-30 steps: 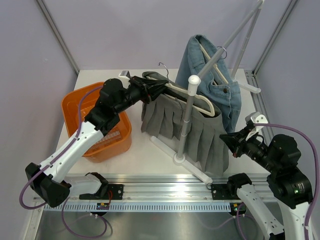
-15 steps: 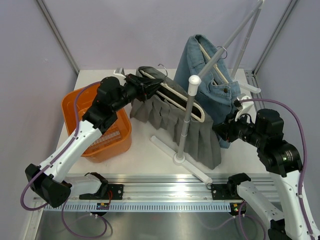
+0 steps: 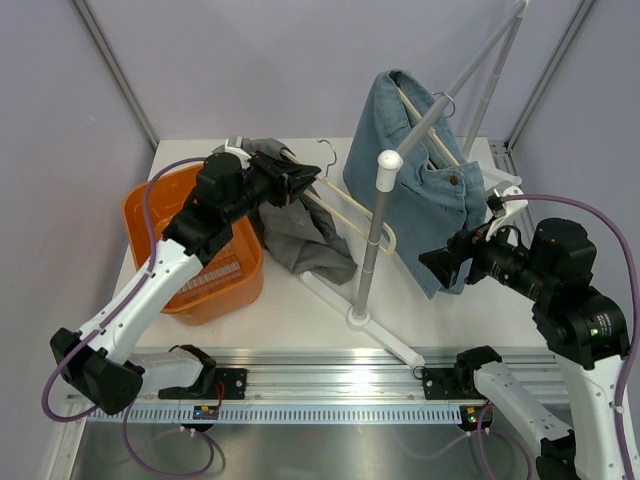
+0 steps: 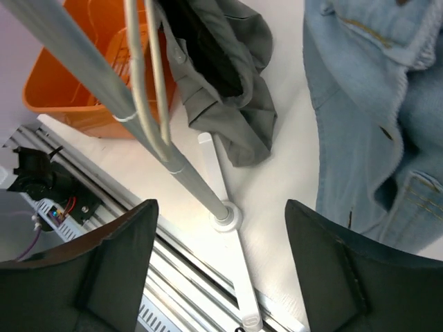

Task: Remove the skirt from the hanger

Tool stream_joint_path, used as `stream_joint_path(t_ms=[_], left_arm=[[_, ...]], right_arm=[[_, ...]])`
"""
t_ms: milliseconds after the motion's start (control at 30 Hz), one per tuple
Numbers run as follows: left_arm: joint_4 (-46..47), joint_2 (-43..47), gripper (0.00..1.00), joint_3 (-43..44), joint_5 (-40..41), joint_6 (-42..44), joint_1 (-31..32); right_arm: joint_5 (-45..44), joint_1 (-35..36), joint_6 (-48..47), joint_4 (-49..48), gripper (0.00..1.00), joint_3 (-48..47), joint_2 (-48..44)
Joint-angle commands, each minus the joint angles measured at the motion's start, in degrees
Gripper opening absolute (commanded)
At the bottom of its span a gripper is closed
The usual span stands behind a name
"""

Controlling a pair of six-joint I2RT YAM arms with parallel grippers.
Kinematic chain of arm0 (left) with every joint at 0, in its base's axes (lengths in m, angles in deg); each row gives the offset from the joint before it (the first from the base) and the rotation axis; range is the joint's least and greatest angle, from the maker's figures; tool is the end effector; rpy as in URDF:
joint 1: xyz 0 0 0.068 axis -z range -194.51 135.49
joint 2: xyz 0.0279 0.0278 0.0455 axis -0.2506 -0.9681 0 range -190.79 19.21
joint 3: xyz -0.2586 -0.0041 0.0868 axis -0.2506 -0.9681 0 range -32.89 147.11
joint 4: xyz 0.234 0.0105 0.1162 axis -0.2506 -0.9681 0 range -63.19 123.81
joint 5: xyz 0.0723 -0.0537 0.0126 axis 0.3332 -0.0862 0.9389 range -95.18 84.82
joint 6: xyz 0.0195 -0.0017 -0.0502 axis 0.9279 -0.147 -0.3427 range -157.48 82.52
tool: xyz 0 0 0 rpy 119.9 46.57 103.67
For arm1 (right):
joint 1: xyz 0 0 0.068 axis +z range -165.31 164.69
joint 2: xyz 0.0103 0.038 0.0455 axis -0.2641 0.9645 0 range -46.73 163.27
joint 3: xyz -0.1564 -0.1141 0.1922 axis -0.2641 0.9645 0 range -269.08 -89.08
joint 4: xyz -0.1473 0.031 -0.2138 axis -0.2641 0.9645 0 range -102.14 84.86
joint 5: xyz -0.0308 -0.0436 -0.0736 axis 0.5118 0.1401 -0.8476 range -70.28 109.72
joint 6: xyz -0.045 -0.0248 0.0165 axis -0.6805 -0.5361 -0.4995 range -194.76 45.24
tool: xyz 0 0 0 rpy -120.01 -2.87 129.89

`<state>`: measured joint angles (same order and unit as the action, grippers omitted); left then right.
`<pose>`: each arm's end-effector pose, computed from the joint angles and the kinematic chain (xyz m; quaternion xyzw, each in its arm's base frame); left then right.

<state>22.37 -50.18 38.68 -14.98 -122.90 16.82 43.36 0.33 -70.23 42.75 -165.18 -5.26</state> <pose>0.2337 -0.1493 0.4123 -0.2958 0.7013 -0.5837 0.2829 0.0825 0.0380 0.4400 -0.1943 0.7879 0.2635 0.5215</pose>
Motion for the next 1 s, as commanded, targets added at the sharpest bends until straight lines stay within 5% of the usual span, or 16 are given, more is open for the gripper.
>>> stream_joint_path(t_ms=[0,300,967], left_arm=[[3.2,-0.5,0.0,5.8,1.7,3.3,1.0],[0.7,-4.8,0.0,11.5,4.8,4.8,5.0],[-0.1,-10.2,0.0,16.8,6.8,5.0,10.2]], right_arm=[[5.1,0.2,0.5,-3.4,0.79,-4.0,2.6],[9.2,0.3,0.1,-6.0,0.46,-6.6,6.0],[12.8,0.2,-3.5,-7.5,0.51,-4.5,8.6]])
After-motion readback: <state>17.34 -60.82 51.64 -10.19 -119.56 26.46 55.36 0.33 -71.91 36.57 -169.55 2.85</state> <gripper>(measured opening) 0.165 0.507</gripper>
